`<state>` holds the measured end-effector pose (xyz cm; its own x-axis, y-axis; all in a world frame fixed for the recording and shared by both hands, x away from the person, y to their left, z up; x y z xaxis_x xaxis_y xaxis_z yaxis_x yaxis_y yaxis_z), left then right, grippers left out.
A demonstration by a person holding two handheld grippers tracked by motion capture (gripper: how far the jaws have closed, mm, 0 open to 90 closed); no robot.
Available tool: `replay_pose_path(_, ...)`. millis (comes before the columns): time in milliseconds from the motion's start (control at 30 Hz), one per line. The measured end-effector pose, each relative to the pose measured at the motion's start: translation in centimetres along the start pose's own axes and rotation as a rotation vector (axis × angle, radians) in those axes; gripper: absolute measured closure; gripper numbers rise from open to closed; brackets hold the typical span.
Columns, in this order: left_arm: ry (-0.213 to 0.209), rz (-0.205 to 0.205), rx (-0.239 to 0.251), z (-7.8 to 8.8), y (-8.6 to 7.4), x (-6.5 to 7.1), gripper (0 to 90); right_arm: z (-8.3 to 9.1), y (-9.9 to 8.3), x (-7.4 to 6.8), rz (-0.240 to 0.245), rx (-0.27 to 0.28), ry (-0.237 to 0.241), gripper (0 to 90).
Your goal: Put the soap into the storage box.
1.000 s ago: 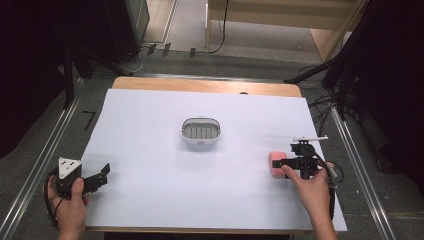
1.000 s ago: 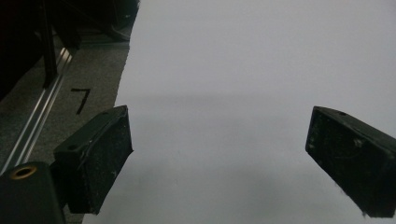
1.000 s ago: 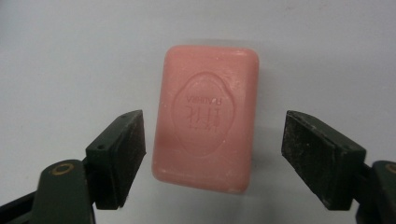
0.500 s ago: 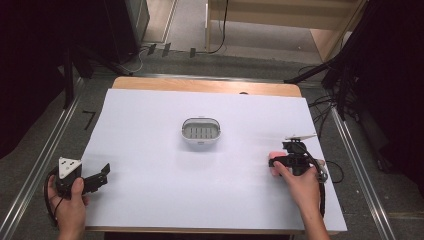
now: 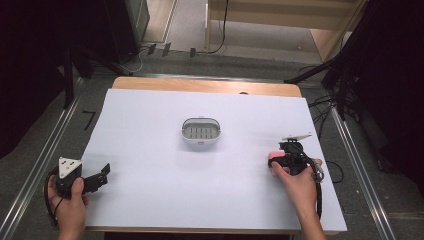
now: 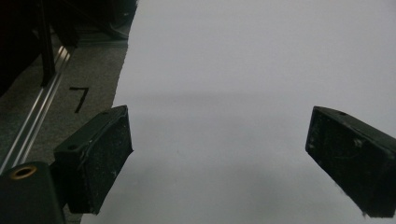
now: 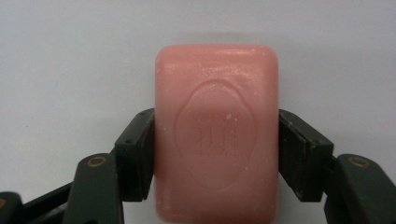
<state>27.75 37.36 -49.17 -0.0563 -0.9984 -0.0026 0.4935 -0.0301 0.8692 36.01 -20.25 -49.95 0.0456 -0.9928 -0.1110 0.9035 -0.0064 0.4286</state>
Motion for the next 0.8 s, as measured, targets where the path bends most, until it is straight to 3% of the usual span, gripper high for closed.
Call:
replay_pose_path(300, 0.001, -0.001, -0.007, 0.0, 0.0, 0.0, 7.6, 0.3, 0.0, -0.3, 0.035, 0.014, 0.032, 38.3)
replay_pose_path(633, 0.001, -0.001, -0.006, 0.0, 0.0, 0.0, 7.6, 1.3, 0.7, -1.6, 0.155, 0.024, 0.083, 38.5)
replay_pose_path(733, 0.002, -0.002, -0.006, 0.0, 0.0, 0.0, 7.6, 1.7, 1.1, -2.2, 0.185, 0.025, 0.135, 38.6)
replay_pose_path(800, 0.003, -0.001, -0.005, 0.0, 0.0, 0.0, 7.6, 1.8, 1.4, -2.5, 0.203, 0.028, 0.146, 38.6)
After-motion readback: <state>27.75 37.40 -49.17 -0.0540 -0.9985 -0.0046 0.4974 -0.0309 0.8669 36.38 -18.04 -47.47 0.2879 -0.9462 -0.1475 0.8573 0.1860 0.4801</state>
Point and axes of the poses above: each handheld gripper's, and its own axes: z roughly backward along the jaws, y roughly out of its top, x roughly to its right, the point moved 5 cm from there along -z, roughly forward along the jaws, and after that the axes turned 5 degrees about x, right-handed, at the moved point
